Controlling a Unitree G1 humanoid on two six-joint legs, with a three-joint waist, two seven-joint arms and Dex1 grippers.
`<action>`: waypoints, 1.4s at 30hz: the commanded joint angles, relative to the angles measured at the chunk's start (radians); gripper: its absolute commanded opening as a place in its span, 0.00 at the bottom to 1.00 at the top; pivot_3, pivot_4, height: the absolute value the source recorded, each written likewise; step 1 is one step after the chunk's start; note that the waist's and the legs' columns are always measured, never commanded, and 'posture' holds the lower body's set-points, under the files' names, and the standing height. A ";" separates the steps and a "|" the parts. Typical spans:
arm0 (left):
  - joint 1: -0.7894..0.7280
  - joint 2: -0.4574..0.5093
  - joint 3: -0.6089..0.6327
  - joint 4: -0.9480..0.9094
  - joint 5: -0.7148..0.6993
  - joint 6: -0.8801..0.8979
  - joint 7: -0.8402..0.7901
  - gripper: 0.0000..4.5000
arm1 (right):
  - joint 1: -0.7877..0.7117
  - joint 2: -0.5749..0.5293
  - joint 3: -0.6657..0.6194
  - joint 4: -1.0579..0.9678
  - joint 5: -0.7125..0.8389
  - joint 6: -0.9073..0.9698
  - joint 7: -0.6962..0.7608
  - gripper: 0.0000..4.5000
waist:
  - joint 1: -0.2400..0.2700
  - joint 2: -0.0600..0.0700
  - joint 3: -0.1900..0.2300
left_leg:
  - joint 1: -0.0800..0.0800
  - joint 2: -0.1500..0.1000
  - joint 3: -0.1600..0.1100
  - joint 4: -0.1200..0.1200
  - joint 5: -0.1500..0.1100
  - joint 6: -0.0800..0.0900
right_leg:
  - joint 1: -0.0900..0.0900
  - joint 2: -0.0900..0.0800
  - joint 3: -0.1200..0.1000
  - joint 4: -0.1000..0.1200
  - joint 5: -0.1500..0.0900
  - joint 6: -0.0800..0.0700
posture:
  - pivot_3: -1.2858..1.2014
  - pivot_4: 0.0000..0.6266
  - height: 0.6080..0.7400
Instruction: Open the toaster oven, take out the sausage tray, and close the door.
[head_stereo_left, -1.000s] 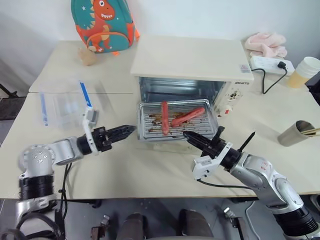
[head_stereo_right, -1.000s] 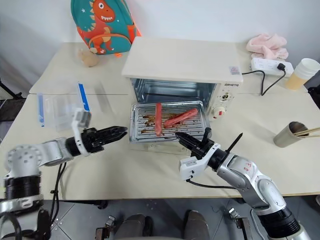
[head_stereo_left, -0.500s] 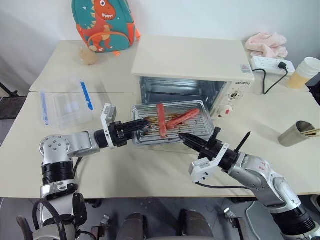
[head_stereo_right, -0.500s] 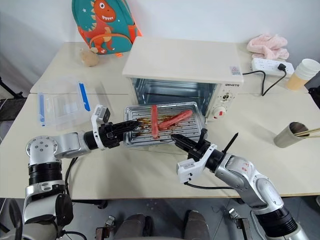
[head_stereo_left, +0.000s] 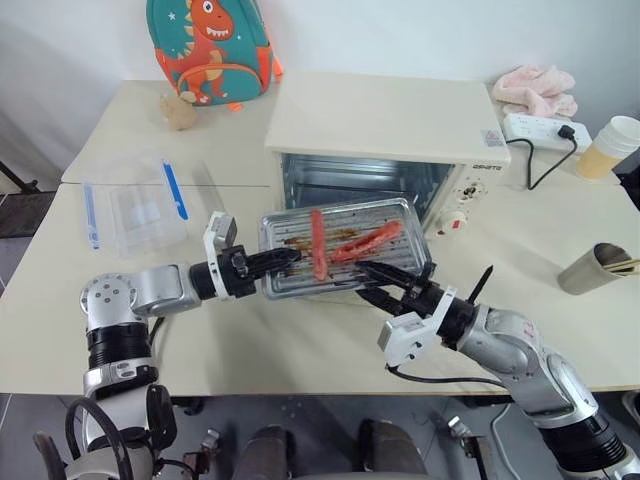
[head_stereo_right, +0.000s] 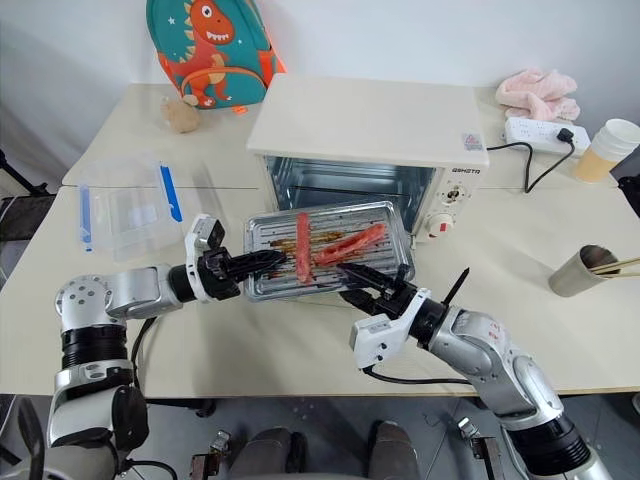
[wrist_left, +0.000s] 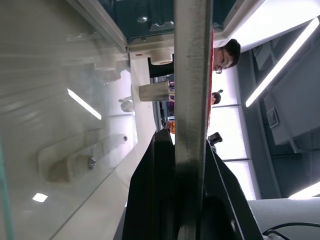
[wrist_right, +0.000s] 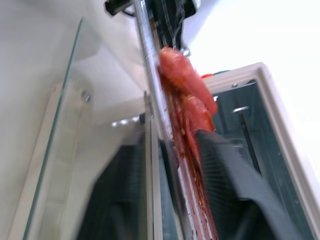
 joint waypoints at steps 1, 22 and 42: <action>0.020 0.037 0.003 0.015 -0.119 -0.024 0.035 0.00 | 0.006 -0.020 -0.027 -0.060 0.105 0.029 0.057 0.68 | 0.000 0.000 0.000 | 0.000 0.000 0.000 0.000 0.000 0.000 | 0.000 0.000 0.000 0.000 0.000 0.000 | 0.52 0.24 1.00; 0.637 0.376 0.258 -0.252 -0.368 -0.191 -0.230 0.00 | 0.180 -0.189 -0.333 0.413 0.546 -0.221 0.336 0.39 | -0.001 0.000 0.000 | 0.001 0.001 0.002 -0.001 0.000 0.000 | 0.001 0.000 0.004 -0.005 0.000 0.000 | 0.52 0.24 1.00; 0.786 0.020 0.513 -0.425 -0.368 -0.502 -0.026 0.00 | 0.017 -0.087 -0.213 0.501 0.860 0.158 0.604 0.00 | 0.001 0.001 0.001 | 0.001 0.003 0.004 0.000 0.000 0.002 | 0.002 -0.002 0.007 -0.006 0.000 -0.001 | 0.52 0.24 1.00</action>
